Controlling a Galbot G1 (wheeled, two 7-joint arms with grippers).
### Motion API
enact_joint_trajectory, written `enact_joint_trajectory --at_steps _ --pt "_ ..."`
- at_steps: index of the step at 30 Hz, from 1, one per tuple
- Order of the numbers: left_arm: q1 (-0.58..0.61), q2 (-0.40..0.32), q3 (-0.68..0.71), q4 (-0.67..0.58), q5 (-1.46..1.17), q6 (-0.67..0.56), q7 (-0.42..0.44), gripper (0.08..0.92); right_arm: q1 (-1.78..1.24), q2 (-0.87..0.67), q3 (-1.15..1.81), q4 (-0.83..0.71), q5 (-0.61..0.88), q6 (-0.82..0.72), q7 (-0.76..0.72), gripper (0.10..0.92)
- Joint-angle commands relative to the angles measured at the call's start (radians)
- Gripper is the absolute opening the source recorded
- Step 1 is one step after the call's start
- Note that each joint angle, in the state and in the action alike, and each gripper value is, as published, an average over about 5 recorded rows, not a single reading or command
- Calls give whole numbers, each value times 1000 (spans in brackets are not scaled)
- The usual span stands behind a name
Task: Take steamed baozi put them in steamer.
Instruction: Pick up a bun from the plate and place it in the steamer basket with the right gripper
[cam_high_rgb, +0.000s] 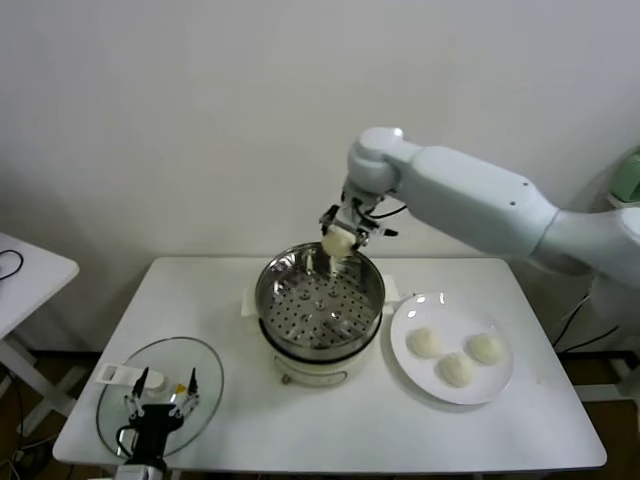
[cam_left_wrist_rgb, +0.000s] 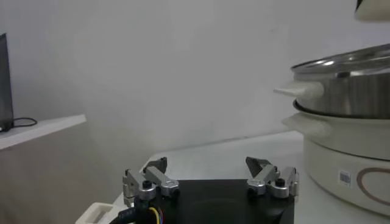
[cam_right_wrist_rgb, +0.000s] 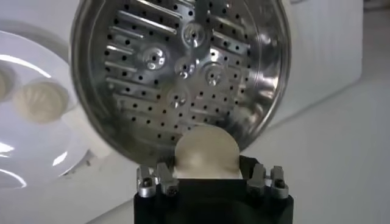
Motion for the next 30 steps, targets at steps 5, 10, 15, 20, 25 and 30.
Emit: enact_joint_trajectory --at_steps 5,10,15,20,25,30 --pt "4 -4 -3 1 -7 0 0 823 -125 93 -4 -35 -233 98 13 687" --pt "7 -2 -7 3 -15 0 0 823 -160 101 23 -70 -328 140 27 690" --pt "7 -2 -7 8 -17 -2 -1 823 -194 117 63 -106 -410 188 40 694" --pt "9 -1 -10 12 -17 -2 0 823 -208 121 73 -115 -420 196 41 696" --pt "10 1 -13 14 -17 -2 0 823 -213 122 71 -114 -406 195 40 696" --pt "9 1 -12 18 -17 -2 0 823 -212 126 72 -128 -402 200 57 704"
